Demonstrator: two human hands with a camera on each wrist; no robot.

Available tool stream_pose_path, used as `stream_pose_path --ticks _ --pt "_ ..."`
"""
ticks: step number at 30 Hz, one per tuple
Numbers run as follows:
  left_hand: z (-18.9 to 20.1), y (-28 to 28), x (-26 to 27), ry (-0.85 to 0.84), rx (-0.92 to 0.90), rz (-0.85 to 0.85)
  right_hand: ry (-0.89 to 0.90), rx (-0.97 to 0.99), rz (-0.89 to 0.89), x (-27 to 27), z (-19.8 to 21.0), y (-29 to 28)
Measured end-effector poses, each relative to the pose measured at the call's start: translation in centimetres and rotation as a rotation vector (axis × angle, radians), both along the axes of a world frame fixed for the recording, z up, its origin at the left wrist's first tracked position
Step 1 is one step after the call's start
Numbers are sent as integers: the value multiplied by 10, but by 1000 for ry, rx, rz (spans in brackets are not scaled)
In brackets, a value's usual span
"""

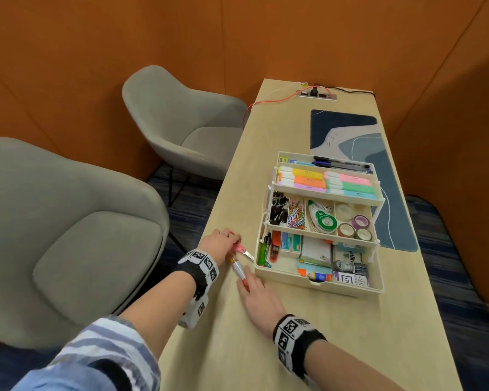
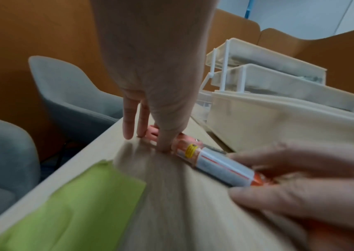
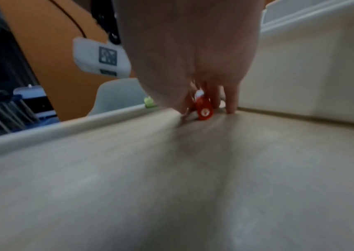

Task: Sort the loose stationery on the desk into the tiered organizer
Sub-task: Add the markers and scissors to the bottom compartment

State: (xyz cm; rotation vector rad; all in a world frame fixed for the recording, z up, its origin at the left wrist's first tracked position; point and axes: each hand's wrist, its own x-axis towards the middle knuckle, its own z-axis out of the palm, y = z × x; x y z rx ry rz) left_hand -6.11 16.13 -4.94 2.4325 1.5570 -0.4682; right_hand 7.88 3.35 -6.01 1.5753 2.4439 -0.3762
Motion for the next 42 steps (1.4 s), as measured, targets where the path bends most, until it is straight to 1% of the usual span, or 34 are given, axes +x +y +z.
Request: stream_pose_path --ticks 2,3,5,6,7,9,12,15,17,19,20,21,23,26,29,32,37,40,42 --pt "-5 -5 -3 -17 27 -9 16 14 32 10 -2 -4" --pt "-6 -6 -5 -23 34 -9 97 -12 12 16 -2 -8" --pt "-8 -7 -7 -33 24 -18 138 -15 11 31 5 -17" --pt "-7 -8 -8 -32 16 -28 188 -15 17 40 7 -23" --pt "-4 -8 -8 -31 14 -42 233 -16 7 48 11 -29" --pt "2 -10 -10 -46 25 -71 255 -51 2 63 22 -42" --pt "11 -12 -15 -77 59 -61 332 -64 -8 86 40 -58" --pt "21 -17 -21 -61 84 -3 405 26 -50 102 73 -55" --pt "29 -22 -28 -61 89 37 459 119 -133 113 88 -38" --pt "38 -29 -36 -75 77 76 438 141 -269 127 93 -12" --pt "42 -33 -41 -87 77 93 391 111 -321 132 93 1" --pt "47 -37 -46 -107 82 111 325 66 -334 135 90 13" --pt "54 -47 -56 -172 94 150 207 -15 -313 134 82 31" --pt "59 -66 -75 -294 109 206 117 -89 -281 125 73 49" --pt "63 -86 -89 -414 122 264 66 -99 -266 120 68 58" --pt "66 -105 -92 -526 126 286 24 -87 -256 121 59 60" --pt "72 -120 -68 -684 138 285 37 -43 -315 123 54 59" --pt "75 -120 -41 -739 150 230 83 4 -371 126 50 52" --pt "78 -118 -20 -750 136 181 102 39 -370 130 50 42"
